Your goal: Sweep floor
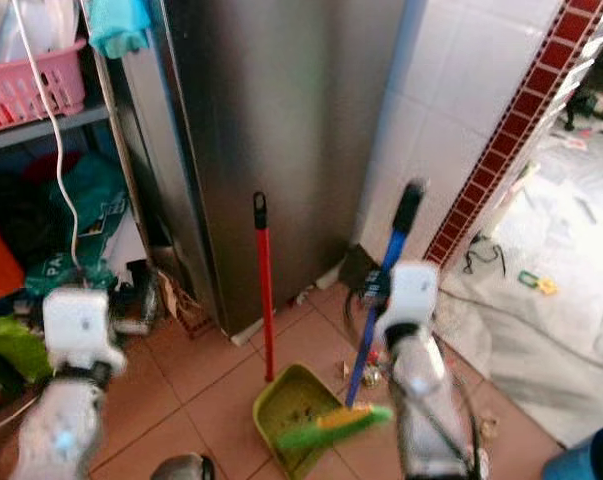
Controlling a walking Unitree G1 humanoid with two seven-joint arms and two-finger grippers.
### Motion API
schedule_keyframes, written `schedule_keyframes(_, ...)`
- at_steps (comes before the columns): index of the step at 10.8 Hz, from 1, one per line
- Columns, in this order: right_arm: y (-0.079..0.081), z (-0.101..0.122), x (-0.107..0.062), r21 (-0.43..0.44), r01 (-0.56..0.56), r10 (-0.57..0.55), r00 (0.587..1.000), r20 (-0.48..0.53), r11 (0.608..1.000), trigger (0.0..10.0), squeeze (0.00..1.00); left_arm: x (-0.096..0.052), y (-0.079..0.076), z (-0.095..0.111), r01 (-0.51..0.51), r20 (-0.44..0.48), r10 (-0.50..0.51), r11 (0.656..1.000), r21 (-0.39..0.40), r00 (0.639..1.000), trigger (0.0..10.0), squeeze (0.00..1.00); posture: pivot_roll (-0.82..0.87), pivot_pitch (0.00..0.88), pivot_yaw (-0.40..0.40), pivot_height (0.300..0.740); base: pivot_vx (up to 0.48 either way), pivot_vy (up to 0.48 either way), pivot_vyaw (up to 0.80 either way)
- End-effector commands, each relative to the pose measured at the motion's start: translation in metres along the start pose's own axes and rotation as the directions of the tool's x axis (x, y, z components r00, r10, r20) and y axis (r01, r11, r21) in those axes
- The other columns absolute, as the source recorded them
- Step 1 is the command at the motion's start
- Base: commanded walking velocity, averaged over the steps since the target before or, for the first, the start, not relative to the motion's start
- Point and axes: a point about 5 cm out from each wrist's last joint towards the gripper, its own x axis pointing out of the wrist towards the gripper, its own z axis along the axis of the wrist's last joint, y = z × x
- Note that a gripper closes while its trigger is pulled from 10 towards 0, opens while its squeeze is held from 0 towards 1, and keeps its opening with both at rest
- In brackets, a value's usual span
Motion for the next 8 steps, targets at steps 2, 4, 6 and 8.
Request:
schedule_keyframes(2, -0.006, 0.029, 0.018, -0.002, 0.028, -0.028, 0.994, 0.101, 1.000, 0.0, 0.00, 0.017, -0.012, 0.012, 0.120, 0.020, -0.119, 0.989, -0.085, 0.993, 10.0, 0.00, -0.03, 0.000, -0.028, 0.740, 0.000, 0.000, 0.00)
schedule_keyframes(4, -0.006, 0.010, 0.007, -0.006, 0.058, -0.057, 0.998, 0.021, 0.998, 0.0, 0.00, 0.005, -0.018, -0.009, 0.143, -0.121, -0.149, 0.988, -0.058, 0.981, 10.0, 0.00, -0.02, 0.000, -0.048, 0.740, 0.000, 0.000, 0.00)
schedule_keyframes(6, -0.003, 0.018, 0.010, -0.013, 0.009, -0.008, 0.998, 0.057, 1.000, 0.0, 0.00, -0.003, -0.023, -0.003, 0.205, -0.095, -0.213, 0.975, -0.087, 0.972, 10.0, 0.00, 0.00, 0.000, -0.051, 0.740, 0.000, 0.000, 0.00)
schedule_keyframes(8, -0.009, 0.022, 0.019, -0.018, 0.053, -0.051, 0.996, 0.073, 0.998, 0.0, 0.00, 0.003, -0.020, 0.002, 0.200, -0.091, -0.208, 0.976, -0.091, 0.974, 10.0, 0.00, 0.00, 0.000, -0.037, 0.740, 0.000, 0.000, 0.00)
